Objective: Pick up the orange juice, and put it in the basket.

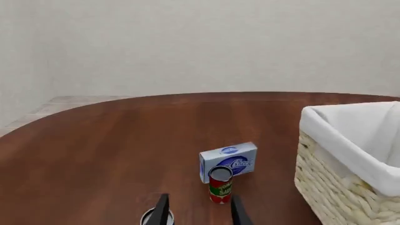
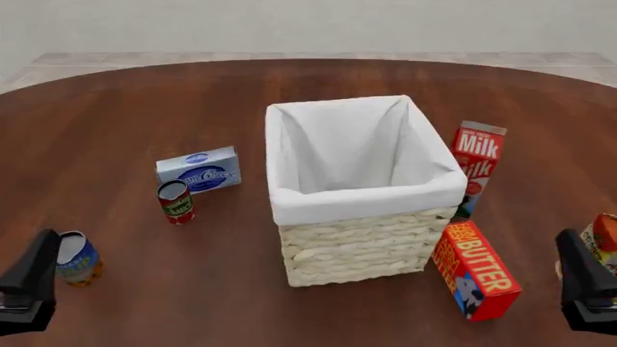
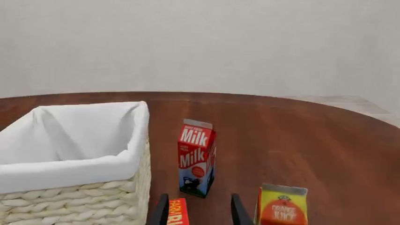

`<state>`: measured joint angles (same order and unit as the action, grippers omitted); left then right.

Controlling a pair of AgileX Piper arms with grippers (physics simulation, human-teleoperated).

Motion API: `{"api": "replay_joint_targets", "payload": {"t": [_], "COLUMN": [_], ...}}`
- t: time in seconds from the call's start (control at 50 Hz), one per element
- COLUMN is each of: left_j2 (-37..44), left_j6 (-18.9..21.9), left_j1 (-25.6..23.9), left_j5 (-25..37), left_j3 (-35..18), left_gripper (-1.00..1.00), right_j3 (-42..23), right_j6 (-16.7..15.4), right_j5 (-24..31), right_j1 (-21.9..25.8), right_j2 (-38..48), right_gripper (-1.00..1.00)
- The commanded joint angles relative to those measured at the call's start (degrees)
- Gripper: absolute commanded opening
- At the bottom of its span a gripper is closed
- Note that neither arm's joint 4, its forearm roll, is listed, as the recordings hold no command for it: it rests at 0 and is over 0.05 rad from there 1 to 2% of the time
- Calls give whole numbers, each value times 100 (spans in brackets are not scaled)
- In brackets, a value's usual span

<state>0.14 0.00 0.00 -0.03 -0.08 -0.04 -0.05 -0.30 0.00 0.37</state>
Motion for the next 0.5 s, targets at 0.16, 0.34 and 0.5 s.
{"api": "replay_joint_targets", "payload": {"t": [0.16, 0.34, 0.5], "left_j2": [29, 29, 29], "left_j6": [0, 0, 0], "left_j1": [0, 0, 0], "left_j5": [-7, -7, -7], "left_j3": [-17, -17, -17], "left_gripper": [100, 100, 100], "right_j3": [1, 3, -20], "right_j6": [-39, -162, -292], "right_j5": [-248, 79, 7], "right_j1": [41, 153, 155], "right_j2": [291, -28, 79], "right_gripper": [100, 100, 100]}}
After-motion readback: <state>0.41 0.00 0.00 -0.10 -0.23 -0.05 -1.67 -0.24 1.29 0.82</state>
